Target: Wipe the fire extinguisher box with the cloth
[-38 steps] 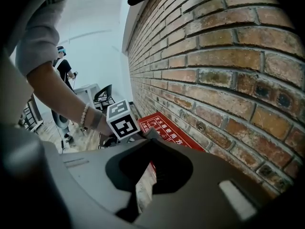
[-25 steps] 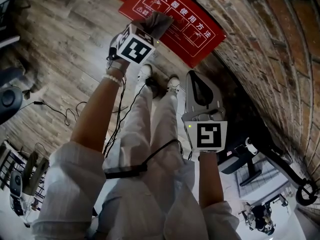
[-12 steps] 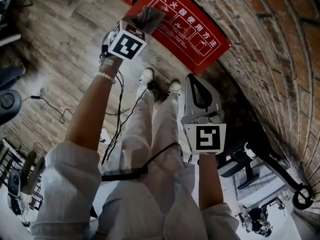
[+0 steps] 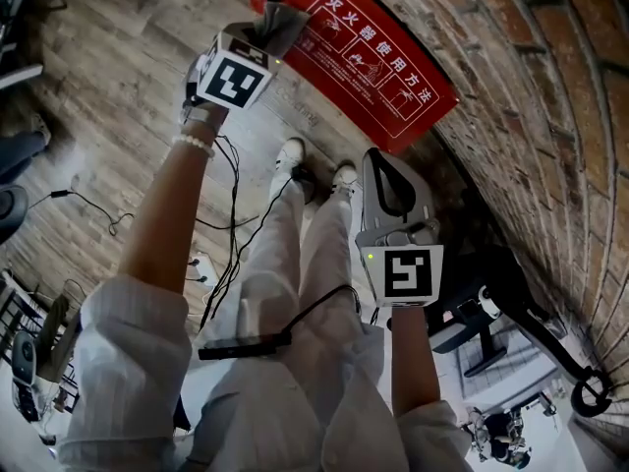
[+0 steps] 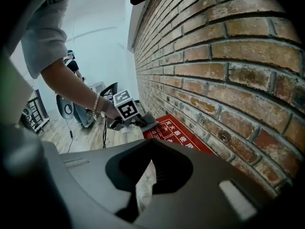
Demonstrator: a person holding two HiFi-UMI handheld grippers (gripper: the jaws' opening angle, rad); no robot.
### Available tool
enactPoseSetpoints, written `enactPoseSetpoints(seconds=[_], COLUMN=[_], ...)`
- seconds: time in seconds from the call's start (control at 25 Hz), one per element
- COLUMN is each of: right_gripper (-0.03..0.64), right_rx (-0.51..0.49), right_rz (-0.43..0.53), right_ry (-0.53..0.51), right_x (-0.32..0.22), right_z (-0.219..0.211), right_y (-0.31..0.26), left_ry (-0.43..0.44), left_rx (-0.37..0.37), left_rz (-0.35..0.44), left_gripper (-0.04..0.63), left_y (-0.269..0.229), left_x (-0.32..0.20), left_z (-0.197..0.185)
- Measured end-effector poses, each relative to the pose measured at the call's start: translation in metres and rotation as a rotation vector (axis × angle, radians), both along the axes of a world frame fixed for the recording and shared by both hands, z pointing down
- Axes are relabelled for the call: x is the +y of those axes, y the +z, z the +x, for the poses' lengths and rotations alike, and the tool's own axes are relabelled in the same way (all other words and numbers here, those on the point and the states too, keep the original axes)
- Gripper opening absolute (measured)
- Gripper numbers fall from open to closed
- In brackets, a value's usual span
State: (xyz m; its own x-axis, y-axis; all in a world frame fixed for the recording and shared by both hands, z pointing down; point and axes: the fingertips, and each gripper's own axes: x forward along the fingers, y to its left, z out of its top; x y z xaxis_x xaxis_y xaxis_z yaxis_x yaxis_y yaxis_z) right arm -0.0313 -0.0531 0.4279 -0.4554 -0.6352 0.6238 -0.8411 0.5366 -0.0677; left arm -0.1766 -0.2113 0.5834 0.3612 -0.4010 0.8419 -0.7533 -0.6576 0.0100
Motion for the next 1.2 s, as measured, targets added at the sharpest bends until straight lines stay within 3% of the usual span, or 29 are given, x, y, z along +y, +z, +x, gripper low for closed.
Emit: enactPoseSetpoints(seconds=[0.72, 1.2], right_gripper=[0.008, 0.008], right_rx=[0.004, 0.004], right_rz=[-0.003, 0.088], right_ry=[-0.018, -0.062], right_x=[0.0, 0.001], right_z=[0.0, 0.008], right_y=[0.001, -0.064], left_ry=[-0.071, -0.11], left_rx=[0.009, 0.129], left_rz=[0.036, 0.175], left_gripper=[0.012, 0.012], left_y=[-0.011, -0.127], left_x=[-0.013, 0.022], left_z=[-0.018, 0.005])
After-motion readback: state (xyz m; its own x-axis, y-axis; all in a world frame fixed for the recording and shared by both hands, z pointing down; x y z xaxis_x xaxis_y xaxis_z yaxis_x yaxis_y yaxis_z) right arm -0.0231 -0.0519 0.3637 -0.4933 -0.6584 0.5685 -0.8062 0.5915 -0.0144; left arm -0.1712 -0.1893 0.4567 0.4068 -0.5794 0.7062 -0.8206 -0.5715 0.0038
